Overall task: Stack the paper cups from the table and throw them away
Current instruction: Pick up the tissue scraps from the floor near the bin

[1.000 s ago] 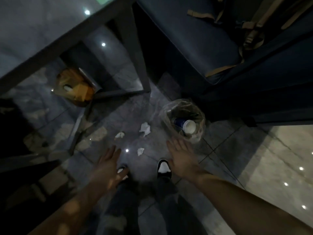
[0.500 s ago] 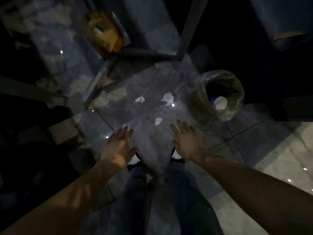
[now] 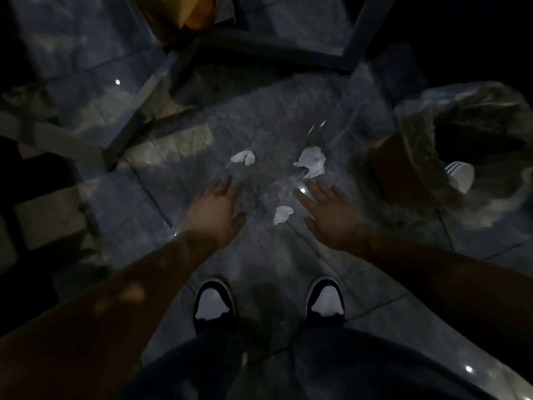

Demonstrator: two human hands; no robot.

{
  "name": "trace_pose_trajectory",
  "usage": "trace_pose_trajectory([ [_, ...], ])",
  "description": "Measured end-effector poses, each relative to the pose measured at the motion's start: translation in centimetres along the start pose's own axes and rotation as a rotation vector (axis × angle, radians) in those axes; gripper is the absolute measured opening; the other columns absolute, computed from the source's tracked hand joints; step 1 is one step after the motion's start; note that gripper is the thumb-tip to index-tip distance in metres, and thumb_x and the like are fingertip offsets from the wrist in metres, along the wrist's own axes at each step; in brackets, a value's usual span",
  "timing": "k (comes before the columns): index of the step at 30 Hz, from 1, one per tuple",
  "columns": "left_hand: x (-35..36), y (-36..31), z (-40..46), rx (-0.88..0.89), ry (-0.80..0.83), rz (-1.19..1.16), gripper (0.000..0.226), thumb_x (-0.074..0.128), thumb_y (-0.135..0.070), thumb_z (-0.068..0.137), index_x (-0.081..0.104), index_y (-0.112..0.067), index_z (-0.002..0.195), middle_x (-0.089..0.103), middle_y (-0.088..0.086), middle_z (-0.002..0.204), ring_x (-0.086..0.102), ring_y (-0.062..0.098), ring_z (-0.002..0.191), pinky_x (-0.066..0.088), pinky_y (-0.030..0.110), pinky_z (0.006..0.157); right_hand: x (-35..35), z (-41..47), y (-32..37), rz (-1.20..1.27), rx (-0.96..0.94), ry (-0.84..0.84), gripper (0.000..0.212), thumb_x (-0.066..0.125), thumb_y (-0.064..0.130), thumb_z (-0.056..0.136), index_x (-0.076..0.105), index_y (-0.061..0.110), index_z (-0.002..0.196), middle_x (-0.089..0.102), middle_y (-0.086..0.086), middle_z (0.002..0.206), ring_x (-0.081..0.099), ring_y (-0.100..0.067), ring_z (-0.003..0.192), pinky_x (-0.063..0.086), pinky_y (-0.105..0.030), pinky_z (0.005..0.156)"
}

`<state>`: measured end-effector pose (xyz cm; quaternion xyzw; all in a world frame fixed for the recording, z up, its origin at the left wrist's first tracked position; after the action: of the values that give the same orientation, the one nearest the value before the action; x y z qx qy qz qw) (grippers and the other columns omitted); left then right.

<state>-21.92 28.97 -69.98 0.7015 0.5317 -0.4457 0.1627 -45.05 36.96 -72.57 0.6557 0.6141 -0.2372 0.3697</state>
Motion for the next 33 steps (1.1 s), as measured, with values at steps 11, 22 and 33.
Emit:
trace_pose_trajectory([
  [11,4.7,4.5,13.5,0.158,-0.181,0.069,0.062,0.056,-0.038,0.091,0.039,-0.016,0.145,0.036,0.017,0.155,0.039,0.036,0.139,0.038,0.045,0.109,0.6,12.6,-6.1,-0.153,-0.061,-0.259,0.058,0.040,0.041,0.098,0.024,0.024,0.151,0.015,-0.012,0.162,0.018,-0.032,0.149,0.019,-0.043,0.119],
  [22,1.6,8.0,14.4,0.085,-0.135,0.087,0.050,0.067,-0.039,0.079,0.061,-0.018,0.124,0.058,0.011,0.128,0.060,0.032,0.114,0.051,0.041,0.093,1.1,12.4,-9.3,-0.207,-0.020,-0.217,0.068,0.053,0.034,0.093,0.021,0.019,0.151,0.020,-0.016,0.160,0.027,-0.033,0.144,0.036,-0.044,0.112],
  [33,2.7,4.9,16.3,0.249,-0.095,0.091,0.077,0.030,-0.061,0.068,0.060,-0.016,0.125,0.062,0.012,0.121,0.061,0.034,0.111,0.051,0.040,0.090,0.5,12.9,-8.7,-0.254,-0.080,-0.098,0.049,0.057,0.028,0.091,0.046,0.019,0.138,0.046,-0.011,0.139,0.052,-0.032,0.123,0.047,-0.042,0.097],
])
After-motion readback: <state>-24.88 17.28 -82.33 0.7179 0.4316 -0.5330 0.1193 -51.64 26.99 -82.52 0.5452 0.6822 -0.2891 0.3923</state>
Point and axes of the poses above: each hand's wrist, its own z-axis towards the middle knuckle, its own x-axis out of the palm, y = z × x, the point moved 2 cm from there along z, towards the middle knuckle
